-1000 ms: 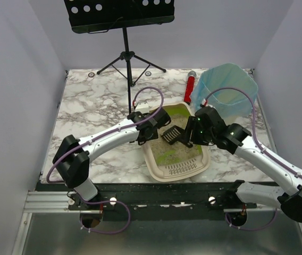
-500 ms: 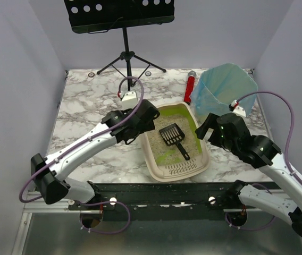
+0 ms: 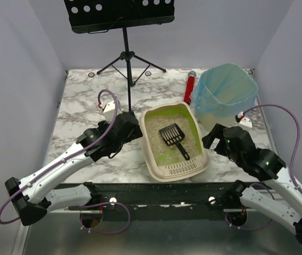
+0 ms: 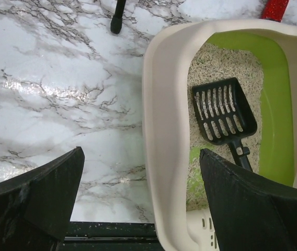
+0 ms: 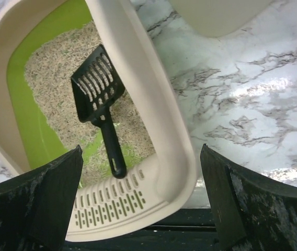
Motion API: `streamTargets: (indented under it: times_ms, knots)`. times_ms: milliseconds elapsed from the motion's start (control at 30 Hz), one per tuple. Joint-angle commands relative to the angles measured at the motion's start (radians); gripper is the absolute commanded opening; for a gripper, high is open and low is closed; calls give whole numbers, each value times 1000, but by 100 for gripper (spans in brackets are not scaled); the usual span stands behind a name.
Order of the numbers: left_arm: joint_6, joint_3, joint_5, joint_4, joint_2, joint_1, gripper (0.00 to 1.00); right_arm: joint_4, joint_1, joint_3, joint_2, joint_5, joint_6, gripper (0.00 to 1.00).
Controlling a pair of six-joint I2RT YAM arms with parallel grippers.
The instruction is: Clean the litter box
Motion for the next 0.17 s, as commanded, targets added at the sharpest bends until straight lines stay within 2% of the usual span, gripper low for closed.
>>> streamTargets:
  times_ms: [0,133]
  knots:
    - [33,-43,-26,58,-55,2,99,62,1,-90,-104,93,-49,100]
    - [88,-1,-23,43,-52,2,99,42,1,-85,-199,65,-48,100]
